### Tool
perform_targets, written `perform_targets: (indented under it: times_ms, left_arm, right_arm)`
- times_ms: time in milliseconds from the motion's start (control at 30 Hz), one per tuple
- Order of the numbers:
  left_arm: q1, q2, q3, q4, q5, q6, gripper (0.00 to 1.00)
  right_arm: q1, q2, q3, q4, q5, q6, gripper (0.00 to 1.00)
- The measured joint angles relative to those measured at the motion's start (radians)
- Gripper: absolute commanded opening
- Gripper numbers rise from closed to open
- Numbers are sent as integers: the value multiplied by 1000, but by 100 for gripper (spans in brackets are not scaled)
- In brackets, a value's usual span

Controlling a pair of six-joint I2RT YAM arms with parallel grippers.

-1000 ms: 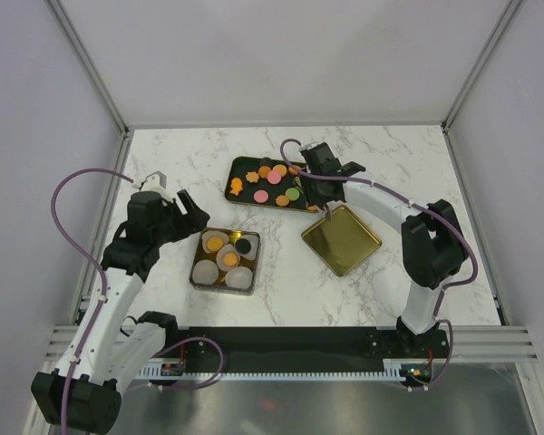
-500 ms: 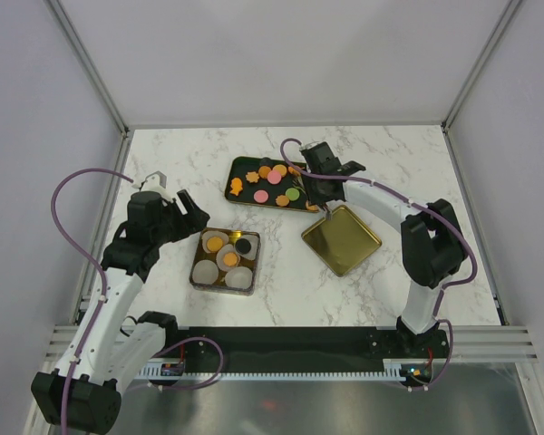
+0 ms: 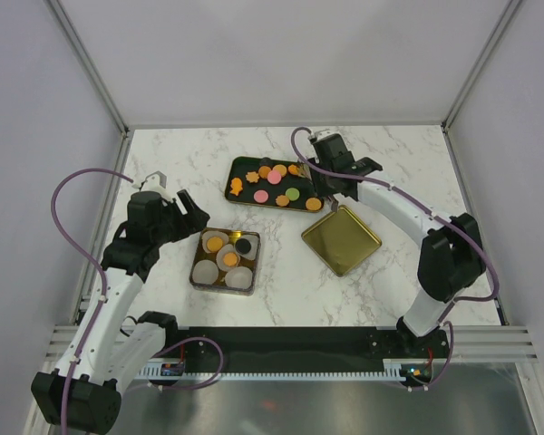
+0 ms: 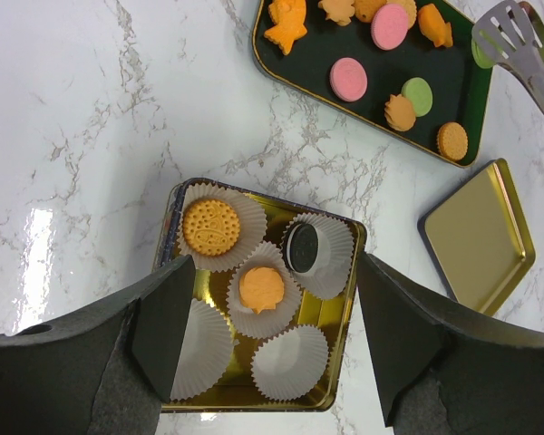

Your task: Pack the cookies

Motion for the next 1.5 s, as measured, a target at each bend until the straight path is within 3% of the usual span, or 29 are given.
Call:
perform_targets:
  times_ms: [300, 633, 1000, 1500]
  left_arm:
    - [0, 0, 0, 0, 0, 0, 80]
    - [0, -3, 24, -4, -1, 0, 80]
    - [0, -62, 170, -11, -1, 0, 80]
    - [0, -76, 186, -56, -2, 0, 80]
  right_arm:
    - [60, -107, -6, -14, -77, 5, 36]
    - [424, -150, -20, -22, -116, 40, 37]
    - [682, -61, -19, -14, -113, 85, 37]
    - [741, 19, -14, -5, -71, 98, 44]
